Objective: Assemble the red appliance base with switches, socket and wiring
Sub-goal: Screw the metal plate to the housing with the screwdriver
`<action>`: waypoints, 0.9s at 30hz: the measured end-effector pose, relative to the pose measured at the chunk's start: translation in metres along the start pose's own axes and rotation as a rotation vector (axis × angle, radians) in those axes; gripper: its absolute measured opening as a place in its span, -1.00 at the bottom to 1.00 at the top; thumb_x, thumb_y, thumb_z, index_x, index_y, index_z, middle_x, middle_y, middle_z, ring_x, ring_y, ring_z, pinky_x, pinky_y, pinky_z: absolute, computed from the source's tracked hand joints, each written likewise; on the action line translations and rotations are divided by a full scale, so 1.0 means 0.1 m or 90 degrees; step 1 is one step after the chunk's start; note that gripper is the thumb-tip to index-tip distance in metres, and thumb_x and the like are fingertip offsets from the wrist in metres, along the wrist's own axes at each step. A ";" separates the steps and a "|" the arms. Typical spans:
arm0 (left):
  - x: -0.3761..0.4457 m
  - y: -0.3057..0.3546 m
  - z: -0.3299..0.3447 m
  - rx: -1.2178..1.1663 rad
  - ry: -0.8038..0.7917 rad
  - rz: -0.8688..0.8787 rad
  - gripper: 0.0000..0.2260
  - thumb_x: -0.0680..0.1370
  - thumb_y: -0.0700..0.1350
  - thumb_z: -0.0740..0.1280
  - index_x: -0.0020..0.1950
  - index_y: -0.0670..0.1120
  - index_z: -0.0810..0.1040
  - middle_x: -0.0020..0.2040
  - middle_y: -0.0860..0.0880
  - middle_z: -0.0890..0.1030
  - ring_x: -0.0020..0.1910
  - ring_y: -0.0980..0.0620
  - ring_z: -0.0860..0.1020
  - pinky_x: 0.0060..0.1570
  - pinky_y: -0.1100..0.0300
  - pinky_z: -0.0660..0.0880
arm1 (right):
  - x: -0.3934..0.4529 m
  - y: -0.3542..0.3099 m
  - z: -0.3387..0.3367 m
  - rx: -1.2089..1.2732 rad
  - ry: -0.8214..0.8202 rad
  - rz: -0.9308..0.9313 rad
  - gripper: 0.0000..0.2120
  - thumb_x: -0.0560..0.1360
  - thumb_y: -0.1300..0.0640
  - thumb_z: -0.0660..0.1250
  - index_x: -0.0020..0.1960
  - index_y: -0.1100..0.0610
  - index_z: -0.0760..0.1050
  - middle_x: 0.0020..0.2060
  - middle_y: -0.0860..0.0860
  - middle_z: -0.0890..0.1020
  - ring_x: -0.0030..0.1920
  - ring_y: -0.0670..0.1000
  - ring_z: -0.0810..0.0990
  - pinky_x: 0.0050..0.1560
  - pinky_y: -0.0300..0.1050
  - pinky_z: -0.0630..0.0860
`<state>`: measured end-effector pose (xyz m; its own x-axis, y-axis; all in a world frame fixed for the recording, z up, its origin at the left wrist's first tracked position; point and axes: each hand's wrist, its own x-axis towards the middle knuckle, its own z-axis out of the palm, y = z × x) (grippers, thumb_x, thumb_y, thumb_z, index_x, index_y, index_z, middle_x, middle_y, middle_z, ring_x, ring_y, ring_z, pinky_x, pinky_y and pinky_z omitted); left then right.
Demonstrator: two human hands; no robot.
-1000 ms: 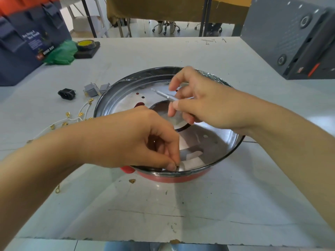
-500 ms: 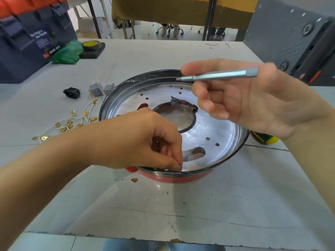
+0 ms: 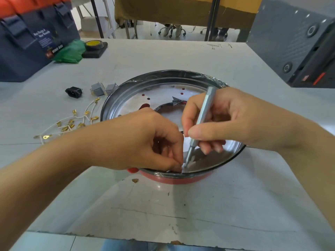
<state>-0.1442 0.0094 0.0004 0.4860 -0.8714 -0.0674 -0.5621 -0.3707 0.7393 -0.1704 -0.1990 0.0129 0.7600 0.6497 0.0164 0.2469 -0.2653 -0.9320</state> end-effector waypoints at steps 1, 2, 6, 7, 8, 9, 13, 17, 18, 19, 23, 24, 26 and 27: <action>0.00 0.00 0.00 -0.003 -0.001 0.000 -0.91 0.40 0.05 0.39 -0.19 0.07 0.63 -0.26 -0.04 0.63 -0.31 -0.12 0.61 -0.34 -0.07 0.58 | 0.00 -0.01 0.01 -0.007 -0.004 0.005 -0.91 0.47 0.21 0.33 -0.20 0.09 0.54 -0.45 -0.01 0.60 -0.46 -0.13 0.51 -0.37 -0.34 0.46; 0.00 0.00 -0.01 -0.004 -0.005 -0.001 -0.92 0.40 0.05 0.39 -0.19 0.07 0.63 -0.25 -0.04 0.63 -0.31 -0.12 0.61 -0.33 -0.07 0.58 | 0.00 -0.01 0.02 -0.015 -0.008 0.009 -0.90 0.47 0.22 0.32 -0.20 0.08 0.53 -0.43 0.00 0.60 -0.45 -0.13 0.52 -0.36 -0.33 0.47; 0.01 0.00 -0.01 -0.009 -0.008 -0.002 -0.98 0.40 -0.02 0.41 -0.20 0.09 0.63 -0.27 -0.03 0.63 -0.33 -0.12 0.60 -0.34 -0.10 0.58 | 0.00 -0.02 0.03 -0.022 -0.021 0.011 -0.91 0.46 0.24 0.33 -0.21 0.11 0.53 -0.39 -0.01 0.61 -0.40 -0.13 0.54 -0.33 -0.32 0.49; 0.01 0.00 -0.01 -0.007 -0.008 -0.004 -0.97 0.40 -0.04 0.41 -0.21 0.11 0.63 -0.28 -0.03 0.62 -0.34 -0.12 0.60 -0.34 -0.10 0.58 | 0.00 -0.02 0.03 -0.024 -0.020 0.009 -0.90 0.46 0.25 0.33 -0.22 0.11 0.53 -0.39 -0.01 0.61 -0.40 -0.13 0.55 -0.32 -0.32 0.49; 0.01 0.00 -0.02 -0.007 -0.012 -0.007 -0.96 0.40 -0.03 0.41 -0.22 0.12 0.62 -0.28 -0.02 0.62 -0.33 -0.11 0.60 -0.33 -0.10 0.58 | -0.01 -0.03 0.03 -0.029 -0.019 0.007 -0.89 0.45 0.25 0.33 -0.22 0.10 0.53 -0.39 -0.02 0.61 -0.39 -0.14 0.55 -0.32 -0.33 0.49; 0.01 0.00 -0.02 -0.011 -0.018 -0.011 -0.98 0.40 -0.01 0.40 -0.22 0.13 0.62 -0.27 -0.02 0.62 -0.32 -0.11 0.60 -0.32 -0.11 0.58 | -0.01 -0.03 0.04 -0.034 -0.018 0.004 -0.89 0.45 0.25 0.33 -0.23 0.09 0.52 -0.38 -0.03 0.61 -0.39 -0.15 0.55 -0.32 -0.34 0.49; 0.01 0.01 -0.02 -0.012 -0.024 -0.021 -0.94 0.37 0.05 0.38 -0.20 0.12 0.62 -0.28 -0.01 0.62 -0.33 -0.10 0.60 -0.32 -0.11 0.58 | 0.00 -0.05 0.05 -0.059 -0.018 0.005 -0.87 0.44 0.24 0.33 -0.25 0.07 0.52 -0.36 -0.01 0.61 -0.38 -0.16 0.55 -0.31 -0.34 0.48; 0.01 0.01 -0.02 0.002 -0.019 -0.027 -0.98 0.38 0.02 0.41 -0.21 0.13 0.61 -0.29 0.00 0.61 -0.34 -0.11 0.60 -0.31 -0.10 0.58 | 0.00 -0.07 0.05 -0.084 -0.025 0.010 -0.89 0.44 0.24 0.33 -0.23 0.07 0.52 -0.34 -0.01 0.61 -0.36 -0.17 0.55 -0.30 -0.35 0.49; 0.01 0.01 -0.02 0.004 -0.015 -0.028 -0.98 0.38 0.00 0.41 -0.22 0.13 0.61 -0.30 0.01 0.61 -0.35 -0.10 0.60 -0.31 -0.10 0.58 | 0.00 -0.08 0.05 -0.090 -0.028 0.009 -0.89 0.44 0.23 0.33 -0.22 0.07 0.52 -0.33 0.01 0.61 -0.36 -0.18 0.55 -0.29 -0.34 0.49; 0.01 0.01 -0.01 0.007 -0.010 -0.025 -0.97 0.38 -0.01 0.41 -0.22 0.13 0.61 -0.31 0.02 0.61 -0.36 -0.09 0.60 -0.32 -0.09 0.58 | -0.01 -0.09 0.05 -0.097 -0.032 0.008 -0.90 0.44 0.23 0.32 -0.21 0.06 0.53 -0.32 0.05 0.60 -0.35 -0.17 0.55 -0.28 -0.33 0.50; 0.01 0.03 -0.01 0.016 -0.002 -0.015 -0.94 0.41 -0.06 0.45 -0.22 0.09 0.61 -0.34 0.07 0.60 -0.37 -0.02 0.59 -0.30 -0.04 0.58 | 0.00 -0.10 0.05 -0.134 -0.036 0.003 -0.91 0.44 0.19 0.33 -0.19 0.02 0.52 -0.30 0.11 0.57 -0.34 -0.05 0.55 -0.26 -0.26 0.54; 0.01 0.03 -0.01 0.021 0.000 -0.012 -0.92 0.41 -0.08 0.46 -0.23 0.09 0.61 -0.35 0.08 0.60 -0.37 0.00 0.59 -0.29 -0.01 0.58 | 0.00 -0.11 0.05 -0.144 -0.036 0.002 -0.92 0.44 0.19 0.33 -0.19 0.02 0.52 -0.30 0.10 0.57 -0.33 -0.03 0.55 -0.25 -0.25 0.55; 0.01 0.03 -0.01 0.032 0.003 -0.007 -0.92 0.40 -0.10 0.45 -0.23 0.07 0.61 -0.37 0.12 0.59 -0.38 0.06 0.57 -0.29 0.05 0.57 | 0.01 -0.11 0.06 -0.157 -0.044 0.006 -0.93 0.44 0.18 0.33 -0.18 0.02 0.52 -0.30 0.08 0.57 -0.33 -0.04 0.54 -0.25 -0.27 0.53; 0.01 0.04 -0.01 0.038 0.004 -0.008 -0.93 0.40 -0.10 0.45 -0.23 0.07 0.61 -0.38 0.14 0.58 -0.39 0.09 0.56 -0.29 0.09 0.57 | 0.02 -0.12 0.06 -0.157 -0.052 0.009 -0.93 0.44 0.18 0.33 -0.18 0.02 0.52 -0.31 0.06 0.57 -0.34 -0.08 0.54 -0.26 -0.30 0.51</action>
<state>-0.1449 0.0072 0.0038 0.4973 -0.8646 -0.0714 -0.5955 -0.4001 0.6967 -0.1756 -0.1907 0.0220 0.7160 0.6972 -0.0353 0.3824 -0.4340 -0.8157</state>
